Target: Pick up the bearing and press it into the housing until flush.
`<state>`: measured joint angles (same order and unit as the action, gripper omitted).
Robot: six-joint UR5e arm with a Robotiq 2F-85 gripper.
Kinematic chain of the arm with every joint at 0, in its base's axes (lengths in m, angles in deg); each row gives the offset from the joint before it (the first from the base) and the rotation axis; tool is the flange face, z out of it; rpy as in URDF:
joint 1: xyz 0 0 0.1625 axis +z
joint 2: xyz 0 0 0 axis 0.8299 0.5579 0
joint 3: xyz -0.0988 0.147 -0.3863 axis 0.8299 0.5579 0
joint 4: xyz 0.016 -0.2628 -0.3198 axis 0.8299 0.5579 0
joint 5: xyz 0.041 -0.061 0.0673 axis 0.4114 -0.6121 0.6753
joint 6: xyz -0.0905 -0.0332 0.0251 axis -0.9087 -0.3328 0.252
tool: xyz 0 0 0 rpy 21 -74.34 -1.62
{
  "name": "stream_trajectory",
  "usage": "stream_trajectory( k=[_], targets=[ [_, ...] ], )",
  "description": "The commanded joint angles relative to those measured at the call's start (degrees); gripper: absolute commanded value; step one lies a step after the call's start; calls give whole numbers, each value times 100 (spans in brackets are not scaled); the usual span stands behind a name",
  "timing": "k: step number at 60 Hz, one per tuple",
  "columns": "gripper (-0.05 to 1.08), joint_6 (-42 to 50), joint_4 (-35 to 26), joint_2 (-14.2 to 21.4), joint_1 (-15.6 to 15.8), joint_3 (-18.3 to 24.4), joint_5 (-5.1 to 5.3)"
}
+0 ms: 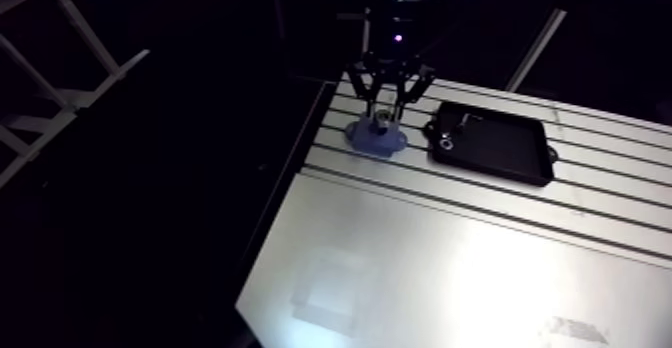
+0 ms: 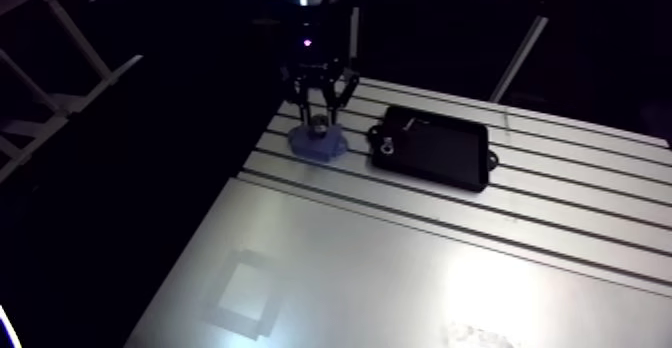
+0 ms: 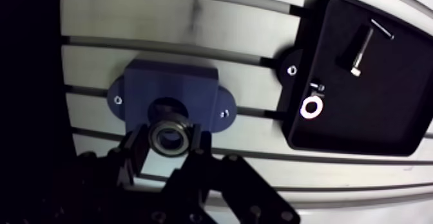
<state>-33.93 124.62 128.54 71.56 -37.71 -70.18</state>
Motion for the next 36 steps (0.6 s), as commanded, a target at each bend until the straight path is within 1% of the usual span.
stream_trajectory(
  k=[1, 36],
  targets=[
    [69, -13, 31, -69, 17, 35, 12],
    [69, -32, 48, -178, 27, 73, 12]
  ],
)
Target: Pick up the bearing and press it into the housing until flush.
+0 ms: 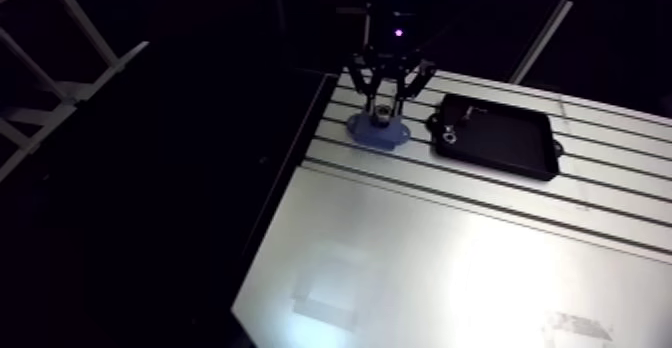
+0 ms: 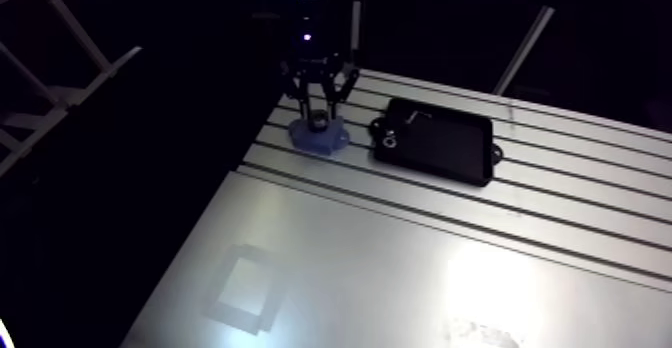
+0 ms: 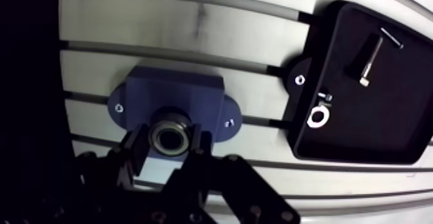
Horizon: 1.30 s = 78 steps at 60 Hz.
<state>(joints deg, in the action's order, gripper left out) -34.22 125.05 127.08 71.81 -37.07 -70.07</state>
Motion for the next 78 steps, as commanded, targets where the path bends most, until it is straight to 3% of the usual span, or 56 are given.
stream_trajectory(
  k=[1, 25, 78],
  targets=[
    [69, -11, 5, -33, 2, 9, 0],
    [69, -54, 37, -76, 19, 9, 52],
    [69, -82, 84, -121, 19, -16, 53]
  ],
)
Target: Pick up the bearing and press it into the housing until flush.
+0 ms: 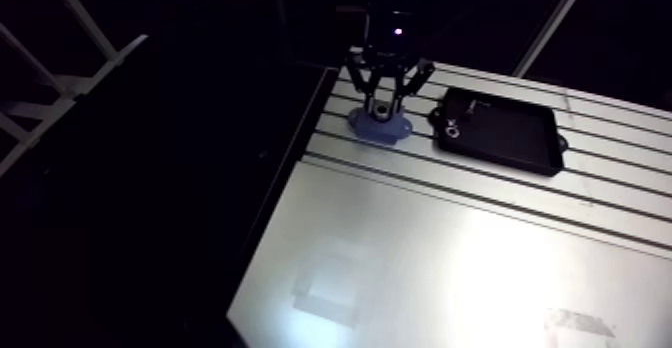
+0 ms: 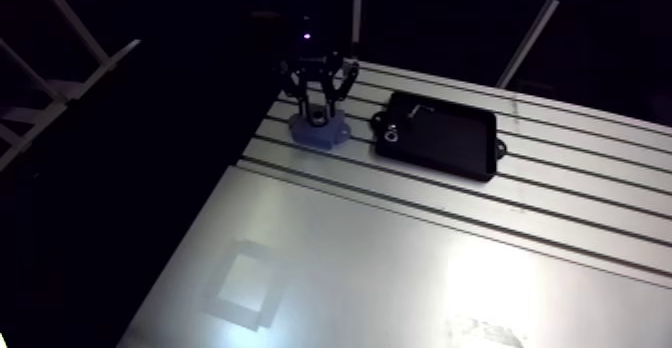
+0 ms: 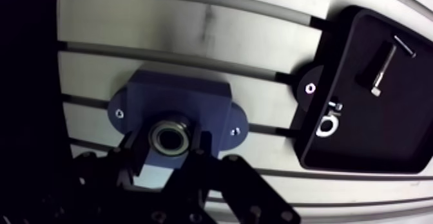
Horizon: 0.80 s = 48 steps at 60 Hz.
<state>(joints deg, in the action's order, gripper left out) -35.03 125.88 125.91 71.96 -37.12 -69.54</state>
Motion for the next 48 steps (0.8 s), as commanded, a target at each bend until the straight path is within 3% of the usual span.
stream_trajectory(
  k=[1, 48],
  targets=[
    [69, -1, 1, -3, 4, -11, 0],
    [69, -10, 1, -12, 4, -38, 0]
  ],
)
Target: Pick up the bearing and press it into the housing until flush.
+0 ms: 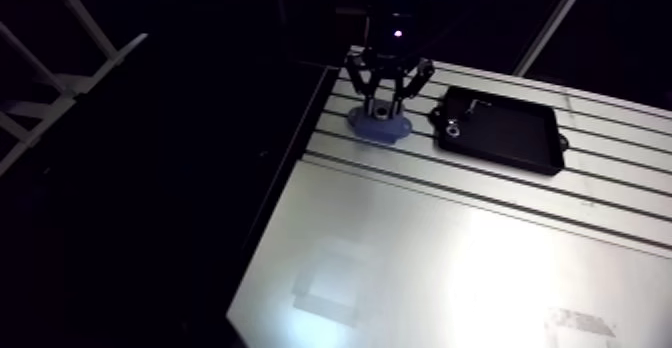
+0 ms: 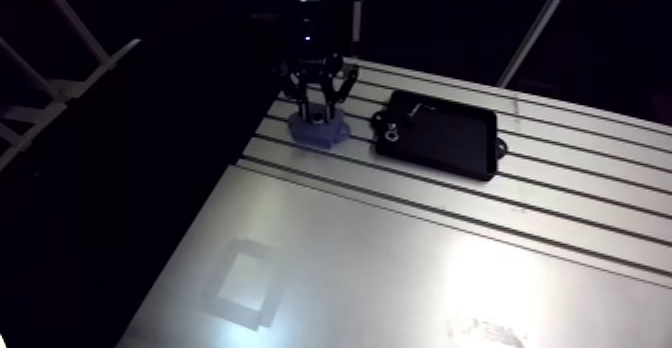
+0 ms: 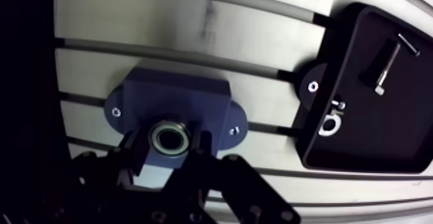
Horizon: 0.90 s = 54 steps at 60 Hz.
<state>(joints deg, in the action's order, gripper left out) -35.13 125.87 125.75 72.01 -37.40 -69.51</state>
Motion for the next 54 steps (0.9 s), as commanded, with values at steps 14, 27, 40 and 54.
stream_trajectory(
  k=[14, 27, 40, 54],
  targets=[
    [69, 0, 2, 3, -1, -10, -3],
    [0, -40, -7, 38, 66, 15, -12],
    [0, -53, -39, 81, 78, 42, -12],
    [0, -28, -512, 306, 10, 403, -21]
  ],
)
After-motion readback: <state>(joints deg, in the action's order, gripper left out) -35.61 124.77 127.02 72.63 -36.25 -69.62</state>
